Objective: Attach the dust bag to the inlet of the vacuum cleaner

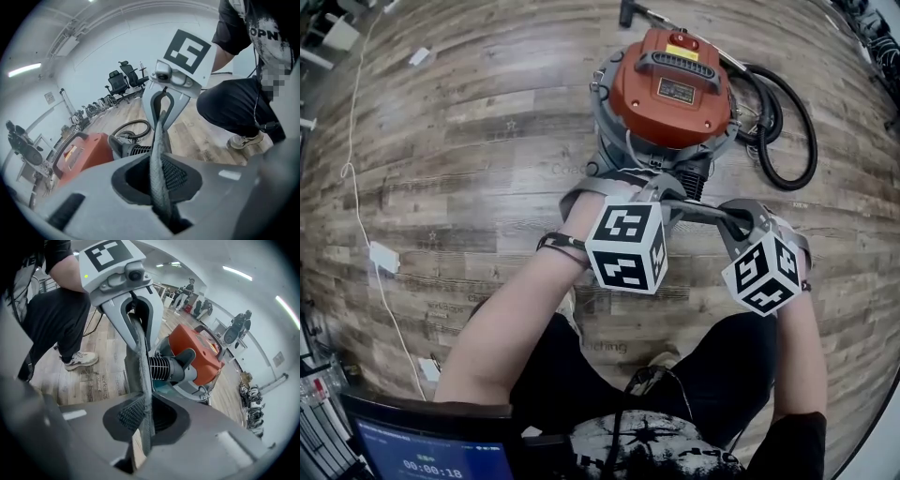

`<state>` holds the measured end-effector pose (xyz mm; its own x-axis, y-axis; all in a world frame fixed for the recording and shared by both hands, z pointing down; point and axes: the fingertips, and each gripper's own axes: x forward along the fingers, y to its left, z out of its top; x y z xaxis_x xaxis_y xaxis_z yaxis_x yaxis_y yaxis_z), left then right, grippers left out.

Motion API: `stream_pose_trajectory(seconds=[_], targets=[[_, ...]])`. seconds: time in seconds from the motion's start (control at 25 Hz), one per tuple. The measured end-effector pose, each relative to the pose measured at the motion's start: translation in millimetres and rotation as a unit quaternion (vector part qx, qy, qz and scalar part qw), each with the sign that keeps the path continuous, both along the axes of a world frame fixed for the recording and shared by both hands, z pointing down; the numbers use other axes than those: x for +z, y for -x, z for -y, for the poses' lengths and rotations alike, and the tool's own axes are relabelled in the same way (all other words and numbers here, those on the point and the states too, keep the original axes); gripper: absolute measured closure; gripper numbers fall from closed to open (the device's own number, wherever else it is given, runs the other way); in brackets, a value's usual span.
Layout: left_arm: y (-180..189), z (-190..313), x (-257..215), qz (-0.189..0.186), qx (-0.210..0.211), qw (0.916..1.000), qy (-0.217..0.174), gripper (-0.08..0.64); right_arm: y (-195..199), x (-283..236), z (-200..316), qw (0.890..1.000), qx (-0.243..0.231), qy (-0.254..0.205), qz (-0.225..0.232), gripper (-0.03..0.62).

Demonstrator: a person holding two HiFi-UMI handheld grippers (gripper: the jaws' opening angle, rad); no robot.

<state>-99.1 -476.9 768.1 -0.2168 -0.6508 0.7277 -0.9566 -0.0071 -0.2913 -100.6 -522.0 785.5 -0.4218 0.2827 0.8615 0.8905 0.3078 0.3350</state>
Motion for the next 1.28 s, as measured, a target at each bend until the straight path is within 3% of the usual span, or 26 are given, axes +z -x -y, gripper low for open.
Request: stream_pose_trajectory(seconds=[0.16, 0.32, 0.68, 0.76, 0.96, 1.2, 1.28], targets=[[4.8, -2.1, 0.4, 0.008, -0.007, 0.9999, 0.003, 0.513, 1.9, 3.5, -3.5, 1.0, 0.005, -0.001, 0.006, 0.571], [15.0, -14.7, 10.3, -0.015, -0.029, 0.9995, 0.0, 0.508, 4.8, -6.3, -13.0, 0.999, -0.014, -0.016, 0.025, 0.571], [14.8, -25.7, 43.3, -0.021, -0.029, 0.9983, 0.047, 0.514, 4.6, -22.4, -35.8, 0.999, -0.04, -0.021, 0.023, 0.569], [12.9, -26.1, 39.0, -0.019, -0.021, 0.9988, 0.038, 0.515, 5.4, -22.2, -34.2, 0.999, -0.029, -0.008, 0.014, 0.569], [15.7, -19.1, 1.9, -0.026, -0.024, 0.999, -0.028, 0.529, 15.5, -7.2, -10.3, 0.999, 0.036, 0.034, -0.009, 0.569], [21.7, -14.3, 2.7, -0.004, -0.011, 0.9998, -0.014, 0.528, 16.3, 2.6, -7.8, 0.999, 0.047, 0.026, -0.007, 0.568], [23.2, -15.4, 5.8, -0.013, -0.018, 0.9997, -0.014, 0.528, 16.9, 0.0, -9.1, 0.999, 0.04, 0.027, -0.004, 0.568]])
